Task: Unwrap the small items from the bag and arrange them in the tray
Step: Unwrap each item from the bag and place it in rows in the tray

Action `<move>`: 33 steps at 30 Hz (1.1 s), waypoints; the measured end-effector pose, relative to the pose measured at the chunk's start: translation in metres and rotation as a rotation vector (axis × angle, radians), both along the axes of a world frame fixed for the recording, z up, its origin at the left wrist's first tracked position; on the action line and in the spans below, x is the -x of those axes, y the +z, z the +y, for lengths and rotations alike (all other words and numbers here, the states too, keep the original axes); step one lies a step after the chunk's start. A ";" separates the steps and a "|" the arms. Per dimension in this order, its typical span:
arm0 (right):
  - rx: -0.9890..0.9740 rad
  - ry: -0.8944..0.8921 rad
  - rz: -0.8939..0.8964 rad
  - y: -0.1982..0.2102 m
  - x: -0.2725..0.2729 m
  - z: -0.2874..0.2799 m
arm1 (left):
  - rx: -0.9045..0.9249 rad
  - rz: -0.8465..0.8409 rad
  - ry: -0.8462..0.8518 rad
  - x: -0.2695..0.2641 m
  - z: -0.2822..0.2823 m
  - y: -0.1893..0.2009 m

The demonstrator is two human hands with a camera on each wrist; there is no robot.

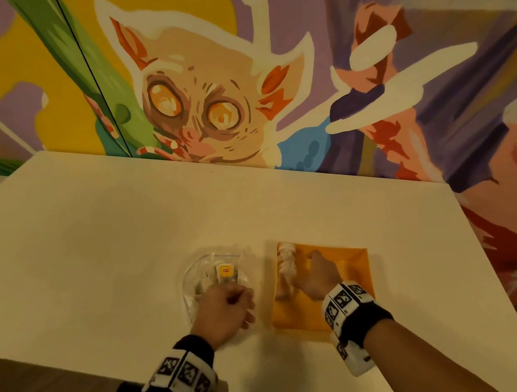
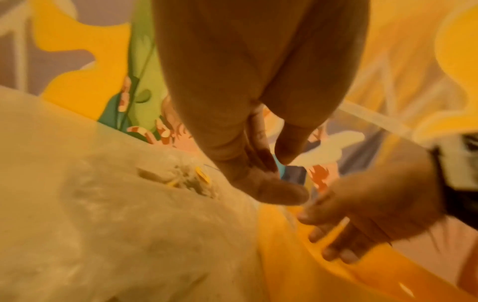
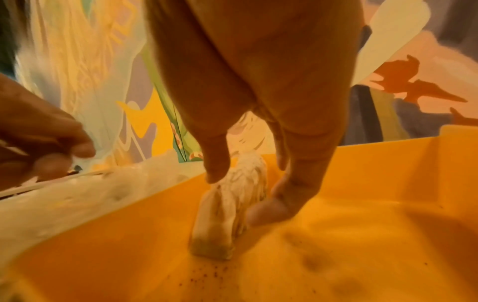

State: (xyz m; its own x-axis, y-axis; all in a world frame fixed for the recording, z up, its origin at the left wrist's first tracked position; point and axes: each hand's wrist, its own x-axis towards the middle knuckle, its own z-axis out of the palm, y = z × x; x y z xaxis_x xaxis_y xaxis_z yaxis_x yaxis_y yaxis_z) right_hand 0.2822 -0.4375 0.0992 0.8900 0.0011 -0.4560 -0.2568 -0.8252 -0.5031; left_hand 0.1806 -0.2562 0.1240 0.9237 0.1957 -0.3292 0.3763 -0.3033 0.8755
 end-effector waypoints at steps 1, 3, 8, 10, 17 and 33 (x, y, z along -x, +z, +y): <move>-0.018 0.009 -0.069 0.003 0.007 -0.002 | -0.020 -0.037 0.086 0.001 0.009 0.004; -0.109 0.038 -0.221 0.010 0.022 0.001 | -0.220 -0.087 0.185 -0.002 0.031 0.006; -0.204 0.383 -0.305 0.028 0.074 0.036 | -0.495 0.060 0.028 -0.021 0.051 -0.008; -0.130 0.543 -0.228 0.032 0.091 0.049 | -0.552 0.162 -0.030 -0.031 0.048 -0.013; -0.158 0.500 -0.024 0.025 0.111 0.068 | -0.761 0.347 -0.165 -0.053 0.040 -0.031; -0.214 0.423 0.015 0.044 0.115 0.073 | -0.692 0.306 -0.082 -0.048 0.034 -0.028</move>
